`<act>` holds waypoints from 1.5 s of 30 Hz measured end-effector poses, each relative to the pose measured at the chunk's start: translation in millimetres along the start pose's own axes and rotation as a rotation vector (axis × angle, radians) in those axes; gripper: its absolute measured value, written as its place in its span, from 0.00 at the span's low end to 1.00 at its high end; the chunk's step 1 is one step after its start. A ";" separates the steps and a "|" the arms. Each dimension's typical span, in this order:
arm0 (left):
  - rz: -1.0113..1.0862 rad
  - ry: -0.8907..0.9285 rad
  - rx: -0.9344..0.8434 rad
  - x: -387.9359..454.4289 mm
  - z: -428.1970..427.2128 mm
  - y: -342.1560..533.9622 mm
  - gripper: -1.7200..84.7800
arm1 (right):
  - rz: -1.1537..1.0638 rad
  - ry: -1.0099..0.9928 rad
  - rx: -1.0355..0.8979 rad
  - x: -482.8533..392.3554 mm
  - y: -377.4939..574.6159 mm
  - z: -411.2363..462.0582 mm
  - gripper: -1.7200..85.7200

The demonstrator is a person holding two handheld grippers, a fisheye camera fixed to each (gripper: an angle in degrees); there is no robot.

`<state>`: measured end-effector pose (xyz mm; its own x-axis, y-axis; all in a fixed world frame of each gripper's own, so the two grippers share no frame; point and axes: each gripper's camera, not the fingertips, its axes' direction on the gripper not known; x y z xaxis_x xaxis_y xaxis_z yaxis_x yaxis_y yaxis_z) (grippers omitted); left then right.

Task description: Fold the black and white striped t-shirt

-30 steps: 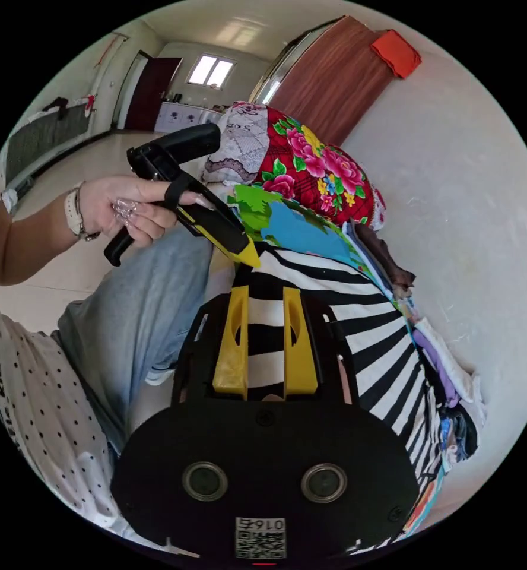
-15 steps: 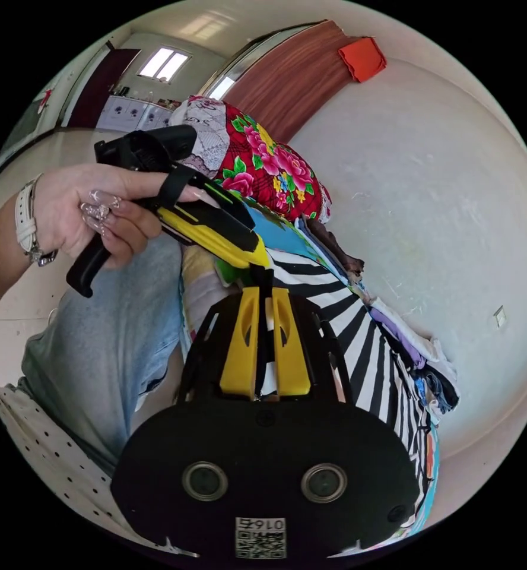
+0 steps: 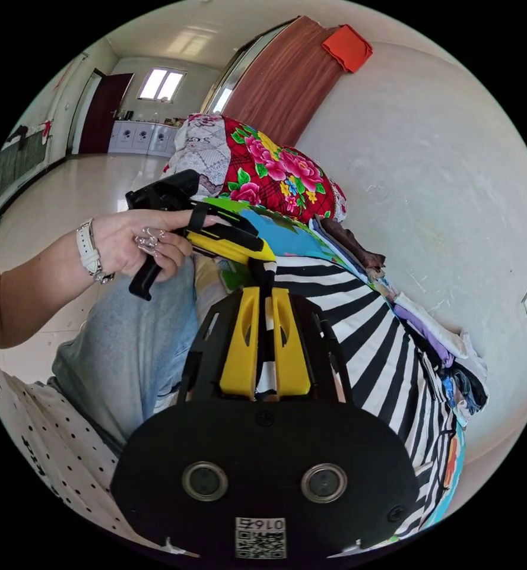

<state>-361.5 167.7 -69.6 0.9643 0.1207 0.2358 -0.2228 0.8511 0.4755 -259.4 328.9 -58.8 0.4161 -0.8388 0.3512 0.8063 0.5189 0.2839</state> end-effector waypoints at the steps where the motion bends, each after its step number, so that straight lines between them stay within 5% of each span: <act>1: 0.035 -0.021 -0.003 9.8 -0.4 -2.0 0.01 | 0.006 -0.044 0.003 10.1 0.1 2.8 0.16; 7: 0.382 -0.164 -0.056 123.8 14.0 -25.1 0.01 | 0.235 -0.291 0.044 143.1 -33.1 20.4 0.14; 12: 0.561 -0.386 -0.157 213.5 71.3 -33.3 0.01 | 0.313 -0.338 -0.140 233.4 -111.1 85.5 0.12; 17: 0.574 -0.415 -0.158 255.2 99.8 -39.2 0.01 | 0.072 -0.290 -0.528 208.2 -180.9 185.2 0.10; 25: 0.560 -0.419 -0.174 307.0 116.4 -63.2 0.01 | -0.099 -0.198 -0.643 164.2 -229.8 246.5 0.16; 37: 0.597 -0.465 -0.144 398.5 114.0 -107.9 0.01 | -0.338 0.274 -0.782 163.0 -232.4 306.5 0.12; 45: 0.576 -0.491 -0.111 444.4 93.7 -152.7 0.01 | -0.226 0.136 -0.850 229.1 -236.3 321.0 0.05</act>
<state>87.6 43.6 42.0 0.5200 0.3418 0.7828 -0.6302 0.7721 0.0815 -489.6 67.1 241.0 0.2115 -0.9467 0.2427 0.8921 0.0856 -0.4436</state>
